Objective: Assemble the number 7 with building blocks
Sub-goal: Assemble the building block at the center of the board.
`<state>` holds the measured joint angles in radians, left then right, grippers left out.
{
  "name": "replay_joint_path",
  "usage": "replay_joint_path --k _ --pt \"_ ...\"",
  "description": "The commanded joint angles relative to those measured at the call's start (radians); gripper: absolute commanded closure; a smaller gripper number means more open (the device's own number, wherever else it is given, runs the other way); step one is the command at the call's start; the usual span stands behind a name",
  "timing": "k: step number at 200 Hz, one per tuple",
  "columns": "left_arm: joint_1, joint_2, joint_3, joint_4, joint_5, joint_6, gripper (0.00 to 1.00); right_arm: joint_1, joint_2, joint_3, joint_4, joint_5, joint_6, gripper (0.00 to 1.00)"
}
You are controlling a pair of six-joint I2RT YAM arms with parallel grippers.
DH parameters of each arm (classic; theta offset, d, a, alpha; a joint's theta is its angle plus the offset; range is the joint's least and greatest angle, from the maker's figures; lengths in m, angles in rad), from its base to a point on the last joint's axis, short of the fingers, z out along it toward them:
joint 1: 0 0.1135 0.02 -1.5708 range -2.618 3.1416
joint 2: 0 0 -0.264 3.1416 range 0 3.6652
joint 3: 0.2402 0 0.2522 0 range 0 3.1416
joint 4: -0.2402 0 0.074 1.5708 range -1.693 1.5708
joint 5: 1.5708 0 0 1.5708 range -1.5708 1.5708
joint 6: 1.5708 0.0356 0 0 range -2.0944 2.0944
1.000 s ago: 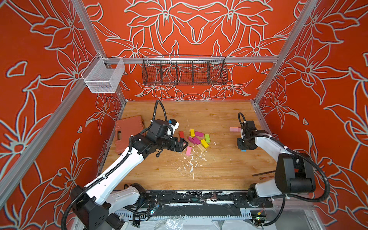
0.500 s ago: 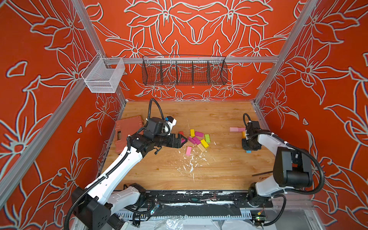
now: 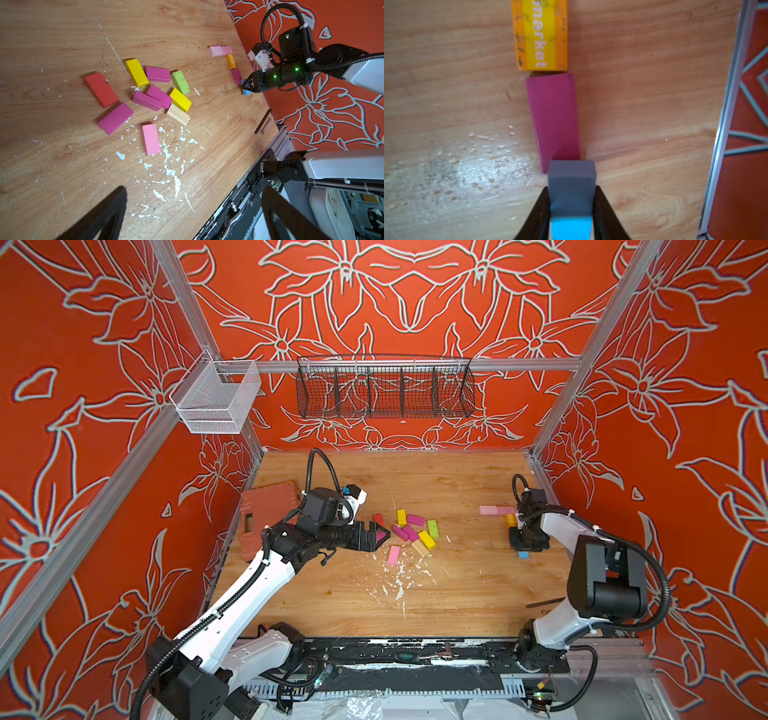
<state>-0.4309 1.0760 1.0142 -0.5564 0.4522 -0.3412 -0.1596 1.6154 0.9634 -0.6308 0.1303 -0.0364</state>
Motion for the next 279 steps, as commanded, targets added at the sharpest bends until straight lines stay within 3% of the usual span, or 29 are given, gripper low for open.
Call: replay_joint_path --k 1,108,199,279 --pt "0.01 -0.011 0.001 0.016 0.009 -0.004 0.02 -0.005 0.042 0.019 -0.034 -0.028 -0.029 0.68" --pt "0.033 0.019 0.009 0.035 0.042 -0.012 0.02 0.024 -0.039 -0.007 -0.088 -0.043 -0.007 0.71" --pt "0.043 0.02 -0.002 0.05 0.047 -0.018 0.02 0.029 0.0 0.08 -0.22 0.039 -0.035 0.71" --pt "0.047 0.007 -0.007 0.046 0.04 -0.019 0.02 0.026 0.086 0.099 -0.232 0.023 -0.055 0.7"
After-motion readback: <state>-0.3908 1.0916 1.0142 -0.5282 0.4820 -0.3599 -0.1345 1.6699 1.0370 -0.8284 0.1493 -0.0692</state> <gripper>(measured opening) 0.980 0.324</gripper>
